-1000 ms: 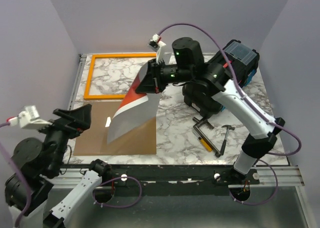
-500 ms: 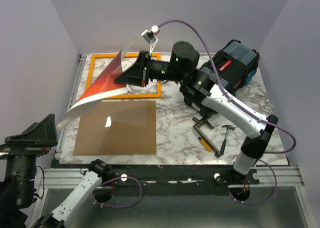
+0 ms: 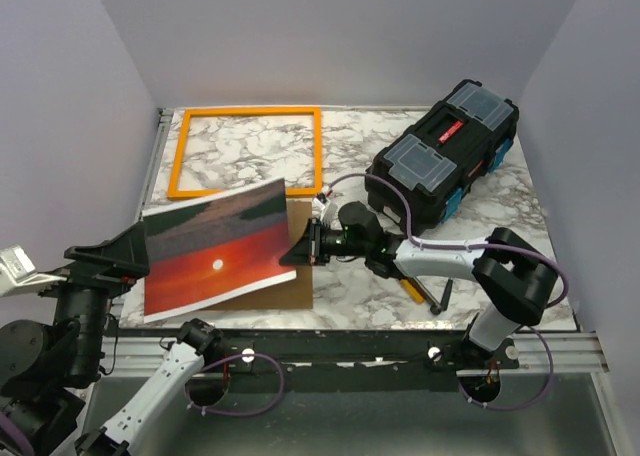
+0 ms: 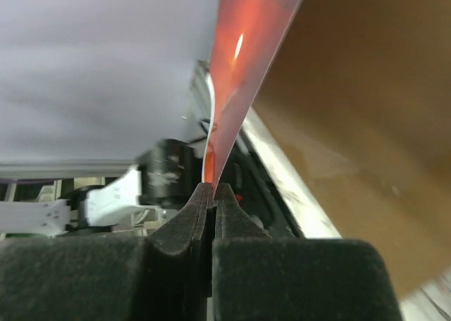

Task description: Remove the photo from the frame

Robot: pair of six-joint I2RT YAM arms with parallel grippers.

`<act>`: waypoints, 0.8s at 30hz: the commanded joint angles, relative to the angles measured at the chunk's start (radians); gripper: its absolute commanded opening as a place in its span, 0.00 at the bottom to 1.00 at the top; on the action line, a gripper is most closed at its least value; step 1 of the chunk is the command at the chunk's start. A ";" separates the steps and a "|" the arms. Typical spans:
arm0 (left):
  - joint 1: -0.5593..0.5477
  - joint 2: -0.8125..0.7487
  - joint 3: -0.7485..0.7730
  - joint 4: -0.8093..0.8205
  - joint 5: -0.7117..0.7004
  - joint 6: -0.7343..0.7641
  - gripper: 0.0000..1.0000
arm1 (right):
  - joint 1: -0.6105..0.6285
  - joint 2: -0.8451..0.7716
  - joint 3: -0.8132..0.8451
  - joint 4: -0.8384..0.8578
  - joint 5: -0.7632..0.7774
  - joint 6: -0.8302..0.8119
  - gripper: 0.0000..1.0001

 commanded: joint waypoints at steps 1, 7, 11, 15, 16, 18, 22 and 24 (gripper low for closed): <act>0.000 0.000 -0.069 0.009 0.063 -0.043 0.96 | 0.004 0.023 -0.130 0.220 0.096 0.041 0.00; 0.001 0.020 -0.124 0.030 0.120 -0.071 0.96 | 0.004 0.076 -0.263 0.277 0.158 0.058 0.00; 0.000 0.028 -0.155 0.036 0.142 -0.081 0.97 | 0.004 0.107 -0.307 0.312 0.155 0.076 0.00; 0.000 0.029 -0.198 0.051 0.176 -0.092 0.97 | 0.004 0.123 -0.297 0.285 0.155 0.069 0.01; 0.000 0.030 -0.207 0.055 0.185 -0.094 0.97 | 0.004 0.124 -0.291 0.270 0.152 0.064 0.01; 0.000 0.032 -0.224 0.061 0.197 -0.101 0.96 | 0.004 0.125 -0.283 0.239 0.146 0.057 0.13; 0.000 0.034 -0.250 0.069 0.208 -0.104 0.97 | 0.004 0.096 -0.278 0.109 0.182 0.027 0.49; 0.001 0.038 -0.256 0.071 0.208 -0.105 0.97 | 0.005 0.067 -0.277 0.024 0.202 -0.002 0.58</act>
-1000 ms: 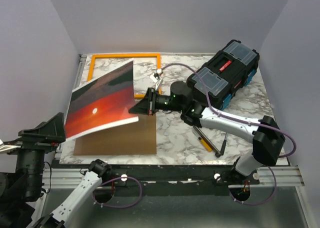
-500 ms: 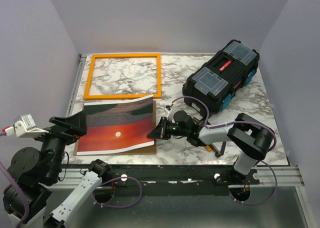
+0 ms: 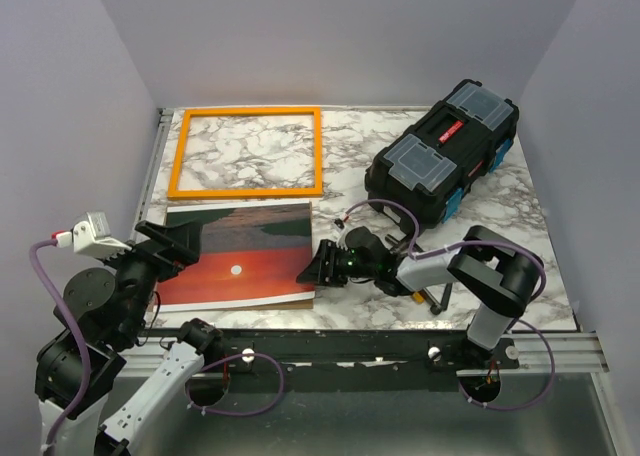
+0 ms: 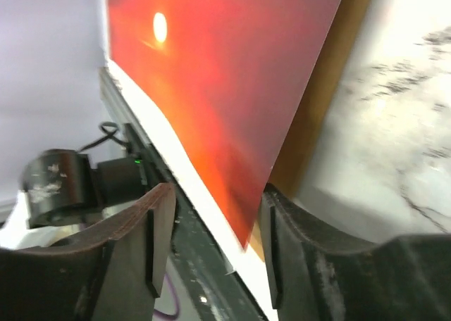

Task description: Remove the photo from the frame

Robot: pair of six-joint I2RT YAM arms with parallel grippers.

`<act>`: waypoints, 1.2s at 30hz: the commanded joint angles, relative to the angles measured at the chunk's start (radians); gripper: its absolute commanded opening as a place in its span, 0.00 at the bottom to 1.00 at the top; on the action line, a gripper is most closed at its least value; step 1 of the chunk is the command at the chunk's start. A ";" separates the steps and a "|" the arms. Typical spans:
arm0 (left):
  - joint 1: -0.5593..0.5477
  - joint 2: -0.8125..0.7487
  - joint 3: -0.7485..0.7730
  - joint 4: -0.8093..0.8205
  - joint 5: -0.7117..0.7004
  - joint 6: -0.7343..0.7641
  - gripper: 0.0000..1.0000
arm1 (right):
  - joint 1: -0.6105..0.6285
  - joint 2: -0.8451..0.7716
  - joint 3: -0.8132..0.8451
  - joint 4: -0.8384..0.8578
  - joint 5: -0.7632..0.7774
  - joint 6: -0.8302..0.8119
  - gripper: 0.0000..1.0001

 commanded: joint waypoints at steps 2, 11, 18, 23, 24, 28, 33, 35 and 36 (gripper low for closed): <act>0.000 0.017 -0.019 0.034 0.038 -0.006 0.97 | 0.004 -0.094 -0.001 -0.227 0.087 -0.078 0.65; 0.000 0.033 -0.042 0.068 0.027 0.019 0.97 | 0.004 -0.532 0.037 -0.881 0.414 -0.351 0.88; 0.000 -0.001 -0.108 0.146 0.030 0.056 0.98 | 0.004 -0.923 0.224 -1.237 0.684 -0.486 0.97; 0.000 0.000 -0.159 0.229 0.073 0.103 0.98 | 0.004 -1.067 0.345 -1.362 0.905 -0.497 1.00; 0.000 0.007 -0.165 0.243 0.083 0.111 0.98 | 0.004 -1.077 0.364 -1.381 0.945 -0.497 1.00; 0.000 0.042 -0.170 0.265 0.107 0.142 0.98 | 0.004 -1.106 0.426 -1.441 1.035 -0.511 1.00; 0.000 0.057 -0.164 0.262 0.107 0.161 0.98 | 0.005 -1.149 0.450 -1.453 1.056 -0.521 1.00; 0.000 0.052 -0.169 0.266 0.101 0.167 0.98 | 0.004 -1.171 0.446 -1.435 1.057 -0.517 1.00; 0.001 0.052 -0.171 0.268 0.098 0.170 0.98 | 0.004 -1.182 0.444 -1.425 1.053 -0.517 1.00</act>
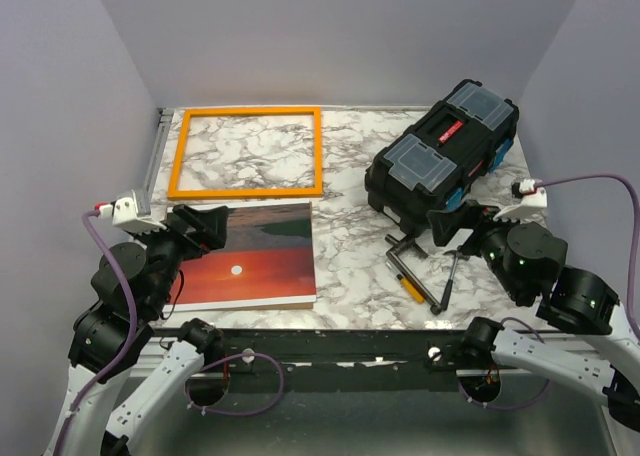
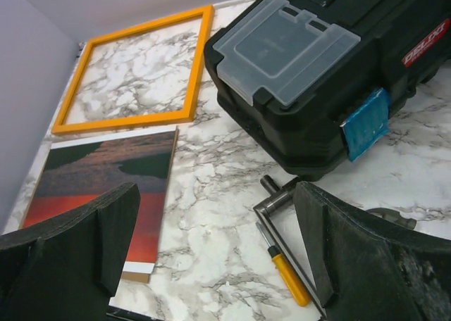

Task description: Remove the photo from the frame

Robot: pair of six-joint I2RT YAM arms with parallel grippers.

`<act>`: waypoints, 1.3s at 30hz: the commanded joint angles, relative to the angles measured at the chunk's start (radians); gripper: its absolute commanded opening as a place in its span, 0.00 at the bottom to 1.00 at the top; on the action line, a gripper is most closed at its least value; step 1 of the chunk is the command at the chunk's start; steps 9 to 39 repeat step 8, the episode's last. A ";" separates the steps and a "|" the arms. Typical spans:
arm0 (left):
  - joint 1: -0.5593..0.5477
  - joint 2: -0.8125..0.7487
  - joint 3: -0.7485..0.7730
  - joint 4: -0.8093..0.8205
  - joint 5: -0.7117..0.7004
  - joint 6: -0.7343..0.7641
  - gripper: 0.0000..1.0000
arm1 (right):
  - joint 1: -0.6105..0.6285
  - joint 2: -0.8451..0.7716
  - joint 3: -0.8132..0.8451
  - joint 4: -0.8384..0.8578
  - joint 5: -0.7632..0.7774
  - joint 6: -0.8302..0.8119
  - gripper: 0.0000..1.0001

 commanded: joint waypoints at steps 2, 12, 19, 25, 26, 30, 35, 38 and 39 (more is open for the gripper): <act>0.000 -0.003 -0.005 0.036 0.017 0.039 0.98 | 0.004 -0.062 0.017 -0.007 0.051 -0.011 1.00; 0.000 0.008 -0.004 0.040 0.038 0.036 0.98 | 0.005 -0.105 -0.009 0.011 0.040 -0.006 1.00; 0.000 0.008 -0.004 0.040 0.038 0.036 0.98 | 0.005 -0.105 -0.009 0.011 0.040 -0.006 1.00; 0.000 0.008 -0.004 0.040 0.038 0.036 0.98 | 0.005 -0.105 -0.009 0.011 0.040 -0.006 1.00; 0.000 0.008 -0.004 0.040 0.038 0.036 0.98 | 0.005 -0.105 -0.009 0.011 0.040 -0.006 1.00; 0.000 0.008 -0.004 0.040 0.038 0.036 0.98 | 0.005 -0.105 -0.009 0.011 0.040 -0.006 1.00; 0.000 0.008 -0.004 0.040 0.038 0.036 0.98 | 0.005 -0.105 -0.009 0.011 0.040 -0.006 1.00; 0.000 0.008 -0.004 0.040 0.038 0.036 0.98 | 0.005 -0.105 -0.009 0.011 0.040 -0.006 1.00; 0.000 0.008 -0.004 0.040 0.038 0.036 0.98 | 0.005 -0.105 -0.009 0.011 0.040 -0.006 1.00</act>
